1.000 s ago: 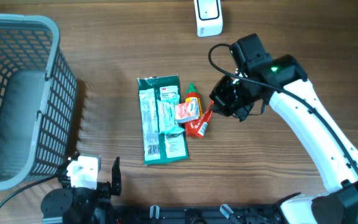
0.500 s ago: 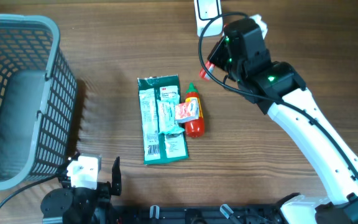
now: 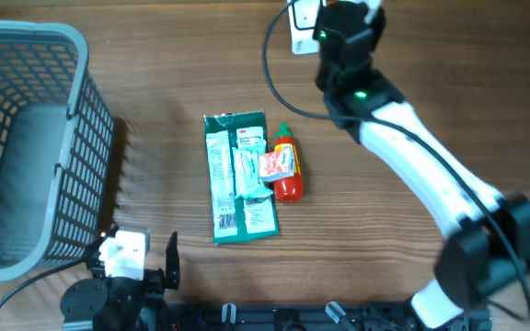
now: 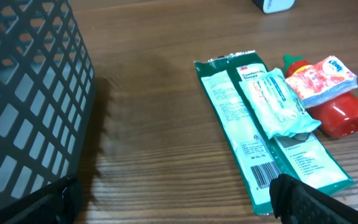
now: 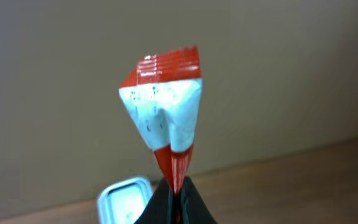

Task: Scan the item barcode
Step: 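Hold the snack stick in front of the scanner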

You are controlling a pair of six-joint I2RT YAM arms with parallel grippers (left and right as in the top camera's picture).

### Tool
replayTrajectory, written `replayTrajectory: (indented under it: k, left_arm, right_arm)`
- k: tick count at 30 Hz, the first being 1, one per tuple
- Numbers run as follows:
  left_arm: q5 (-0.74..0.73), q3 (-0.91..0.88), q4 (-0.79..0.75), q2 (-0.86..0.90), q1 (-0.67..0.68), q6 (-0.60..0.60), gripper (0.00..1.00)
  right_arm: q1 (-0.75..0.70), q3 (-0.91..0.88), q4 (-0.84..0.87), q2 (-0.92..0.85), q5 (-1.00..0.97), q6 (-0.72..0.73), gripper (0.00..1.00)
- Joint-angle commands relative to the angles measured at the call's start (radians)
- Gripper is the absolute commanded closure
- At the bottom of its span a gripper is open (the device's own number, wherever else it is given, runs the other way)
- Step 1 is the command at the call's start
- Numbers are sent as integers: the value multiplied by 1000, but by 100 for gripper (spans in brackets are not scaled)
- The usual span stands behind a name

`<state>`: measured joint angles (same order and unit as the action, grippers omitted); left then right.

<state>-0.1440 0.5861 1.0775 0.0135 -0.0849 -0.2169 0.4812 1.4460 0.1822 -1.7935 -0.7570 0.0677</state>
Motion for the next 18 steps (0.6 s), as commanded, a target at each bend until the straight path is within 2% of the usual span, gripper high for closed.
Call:
replayTrajectory:
  k: [1,5,6,10,12,15,18]
  left_arm:
    - [-12,1,-2,-7,5,-15,0]
    - [-12,1,-2,-7,5,-15,0]
    - [-12,1,-2,-7,5,-15,0]
    - [-12,1,-2,-7,5,-15,0]
    - [-12,1,-2,-7,5,-15,0]
    - [-12,1,-2,-7,5,-15,0]
    - [-12,1,-2,-7,5,-15,0]
  right_arm:
    - [-2,3,238,-155,-121,-325,96]
    - [-2,6,549,-282,-113,-335,95]
    - [-2,13,581,-302,-77,-338,96]
    - [-18,77,678,-417,102,-317,95]
    - [-26,148,738,-508,125,-286,95]
    - [-31,310,740,-662,134,-277,95]
    - [-31,489,741,-802,68,-277,95]
